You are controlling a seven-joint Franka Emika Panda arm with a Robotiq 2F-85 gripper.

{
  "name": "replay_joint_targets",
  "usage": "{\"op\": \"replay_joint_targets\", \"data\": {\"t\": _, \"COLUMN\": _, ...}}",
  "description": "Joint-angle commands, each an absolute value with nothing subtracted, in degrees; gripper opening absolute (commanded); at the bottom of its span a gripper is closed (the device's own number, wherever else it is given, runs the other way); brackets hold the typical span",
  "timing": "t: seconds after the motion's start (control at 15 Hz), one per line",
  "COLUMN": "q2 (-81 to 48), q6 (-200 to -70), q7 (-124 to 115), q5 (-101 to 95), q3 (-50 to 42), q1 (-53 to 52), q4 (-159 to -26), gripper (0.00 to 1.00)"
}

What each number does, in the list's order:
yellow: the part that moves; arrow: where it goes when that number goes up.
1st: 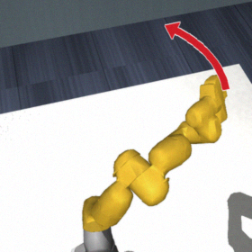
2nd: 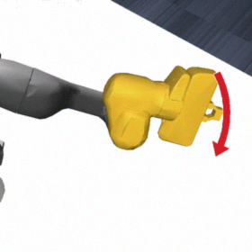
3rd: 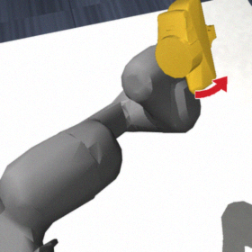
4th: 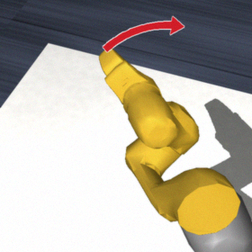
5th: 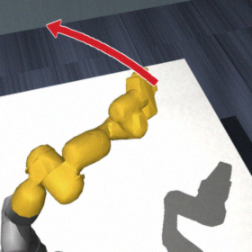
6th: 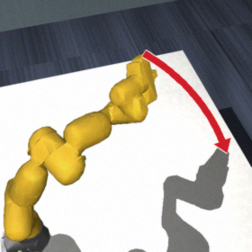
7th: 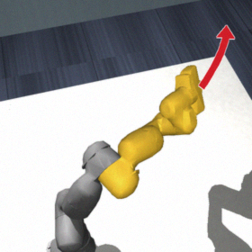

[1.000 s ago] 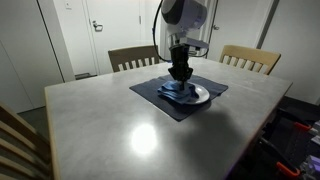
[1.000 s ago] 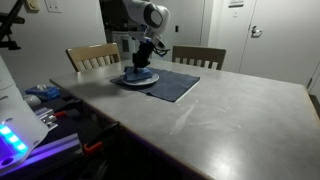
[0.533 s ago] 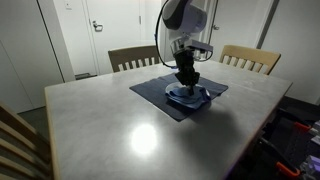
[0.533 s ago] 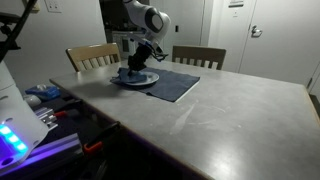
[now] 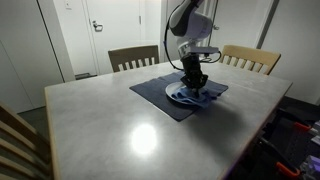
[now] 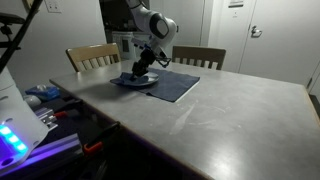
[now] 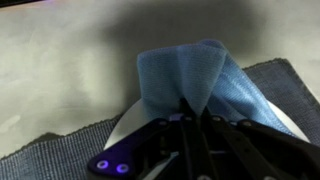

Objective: Use the blue towel to wipe the white plate

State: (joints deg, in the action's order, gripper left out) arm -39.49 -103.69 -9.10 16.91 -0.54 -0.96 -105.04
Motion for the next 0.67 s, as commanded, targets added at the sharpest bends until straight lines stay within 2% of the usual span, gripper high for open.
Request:
{"op": "replay_joint_targets", "data": {"t": 0.0, "q2": -38.2, "q6": -105.9, "q7": -14.8, "q5": 18.7, "q3": -2.2, "q1": -0.1, "q4": -107.7, "gripper": 0.02}}
{"op": "replay_joint_targets", "data": {"t": 0.6, "q2": -35.7, "q6": -116.8, "q7": -25.2, "q5": 16.9, "q3": -5.1, "q1": -2.2, "q4": -108.5, "gripper": 0.02}}
